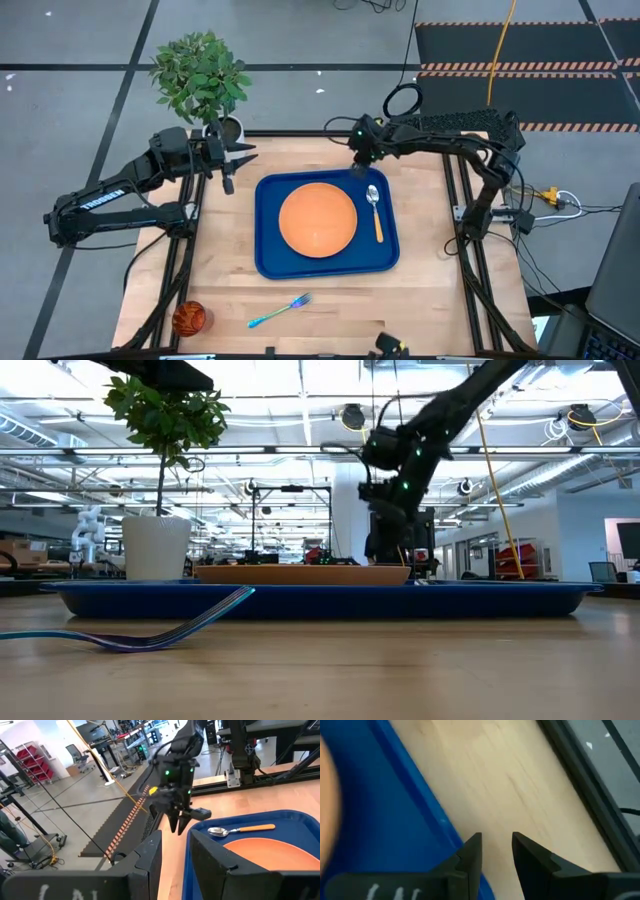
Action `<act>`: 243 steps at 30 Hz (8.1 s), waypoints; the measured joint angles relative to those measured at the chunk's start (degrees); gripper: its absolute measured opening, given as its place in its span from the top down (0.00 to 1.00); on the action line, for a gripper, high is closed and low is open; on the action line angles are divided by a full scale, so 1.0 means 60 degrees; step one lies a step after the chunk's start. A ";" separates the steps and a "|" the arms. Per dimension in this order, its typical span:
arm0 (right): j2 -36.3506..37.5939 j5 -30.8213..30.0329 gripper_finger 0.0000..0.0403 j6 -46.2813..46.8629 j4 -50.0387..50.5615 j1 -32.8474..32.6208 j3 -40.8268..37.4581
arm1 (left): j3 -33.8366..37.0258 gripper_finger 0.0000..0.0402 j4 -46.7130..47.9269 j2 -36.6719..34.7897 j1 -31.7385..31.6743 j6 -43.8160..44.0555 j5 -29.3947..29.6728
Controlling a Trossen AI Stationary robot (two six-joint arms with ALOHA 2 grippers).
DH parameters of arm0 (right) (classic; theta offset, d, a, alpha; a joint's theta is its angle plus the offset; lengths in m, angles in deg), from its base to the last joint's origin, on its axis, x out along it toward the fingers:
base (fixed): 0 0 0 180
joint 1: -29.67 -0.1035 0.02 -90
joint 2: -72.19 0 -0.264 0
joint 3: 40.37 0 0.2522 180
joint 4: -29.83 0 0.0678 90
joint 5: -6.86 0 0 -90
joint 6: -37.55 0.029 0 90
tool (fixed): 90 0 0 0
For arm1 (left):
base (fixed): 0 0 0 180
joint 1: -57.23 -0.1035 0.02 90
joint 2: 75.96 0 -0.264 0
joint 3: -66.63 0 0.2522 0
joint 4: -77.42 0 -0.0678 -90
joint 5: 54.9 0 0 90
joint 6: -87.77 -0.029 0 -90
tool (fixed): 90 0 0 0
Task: Pick and place plate/cup/fork/spoon on tray
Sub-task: Adjust the serving tray, then put the cup on the serving tray to the top left of the plate
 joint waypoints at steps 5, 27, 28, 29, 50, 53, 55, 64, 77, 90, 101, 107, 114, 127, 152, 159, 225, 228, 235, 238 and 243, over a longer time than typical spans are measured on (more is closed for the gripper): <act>-0.0175 -0.0055 0.75 -0.0447 -0.0572 0.0238 -0.0967 | 0.0000 0.74 0.0004 -0.0001 0.0001 -0.0011 0.0000; 0.0551 -0.0787 0.75 0.0176 -0.1845 0.0414 -0.2611 | 0.0000 0.74 -0.0004 -0.0003 -0.0003 -0.0011 0.0004; 0.0745 -0.0963 0.75 0.0154 -0.1942 0.0414 -0.2592 | 0.0000 0.74 0.0000 -0.0001 -0.0001 -0.0011 0.0004; 0.0992 -0.1105 0.75 0.0164 -0.1941 0.0414 -0.2587 | 0.0000 0.74 -0.0004 -0.0003 -0.0001 -0.0011 0.0004; 0.7368 -0.1388 0.75 0.1178 -0.8400 -0.0089 -0.6466 | 0.0000 0.74 0.0126 0.1396 -0.0007 0.1653 0.0044; 0.7625 -0.1192 0.75 0.0482 -0.9700 -0.0059 -0.7073 | -0.0005 0.74 0.0367 0.1888 0.0051 0.2397 0.0078; 0.7839 -0.1166 0.75 0.0099 -0.9715 -0.0041 -0.7075 | -0.0181 0.74 0.1178 0.2072 0.0177 0.2918 0.0084; 0.8189 -0.0909 0.75 -0.0602 -0.9960 0.0096 -0.6880 | -0.3092 0.74 0.5795 0.2357 0.2247 0.5228 0.0711; 0.8229 -0.0911 0.75 -0.0213 -1.0202 0.0483 -0.6878 | -0.3880 0.74 0.7846 0.5224 0.8331 0.9704 -0.0975; 0.8226 -0.0118 0.75 0.1660 -1.0167 0.0343 -0.6878 | -0.4908 0.74 0.8285 0.6827 1.1006 1.2000 -0.2087; 0.8222 0.0011 0.75 0.1843 -1.0246 -0.0168 -0.6878 | -0.4614 0.74 0.8589 0.6820 1.1933 1.1150 -0.1661; 0.8222 0.0003 0.75 0.1731 -1.0237 -0.0191 -0.6878 | -0.4594 0.74 0.8759 0.6842 1.1922 0.8668 -0.1664; 0.8222 0.0007 0.75 0.1554 -1.0052 -0.0191 -0.6878 | -0.4594 0.74 0.9113 0.7533 1.2276 0.7085 -0.1421; 0.8222 0.0007 0.75 0.1554 -1.0014 -0.0191 -0.6878 | -0.4586 0.74 0.9919 0.8257 1.2961 0.6573 -0.1217; 0.8222 -0.0244 0.75 0.1733 -1.0000 -0.0185 -0.6878 | -0.3978 0.74 0.9275 0.8255 1.3390 0.7038 -0.0395; 0.8222 -0.0244 0.75 0.1737 -0.9989 -0.0187 -0.6878 | -0.3978 0.88 0.9213 0.8255 1.3373 0.7303 -0.0326; 0.8222 -0.0201 0.75 0.2061 -1.0228 -0.0187 -0.6875 | -0.6885 0.99 1.1212 0.7783 0.0089 0.4305 0.0975; 0.8222 -0.0201 0.75 0.2024 -1.0238 -0.0187 -0.6875 | -0.6883 0.99 1.1307 0.8036 -0.0284 0.3992 0.1025; 0.8222 -0.0201 0.75 0.1811 -1.0238 -0.0184 -0.6875 | -0.6889 0.99 1.0915 0.8479 -0.0764 0.3901 0.1136; 0.8222 -0.0201 0.75 0.1806 -1.0240 -0.0184 -0.6875 | -0.6889 0.99 1.0964 0.8775 -0.0750 0.3853 0.1128; 0.8222 -0.0204 0.75 0.1802 -1.0244 -0.0184 -0.6875 | -0.6889 0.99 1.0976 0.9198 -0.0750 0.3687 0.1246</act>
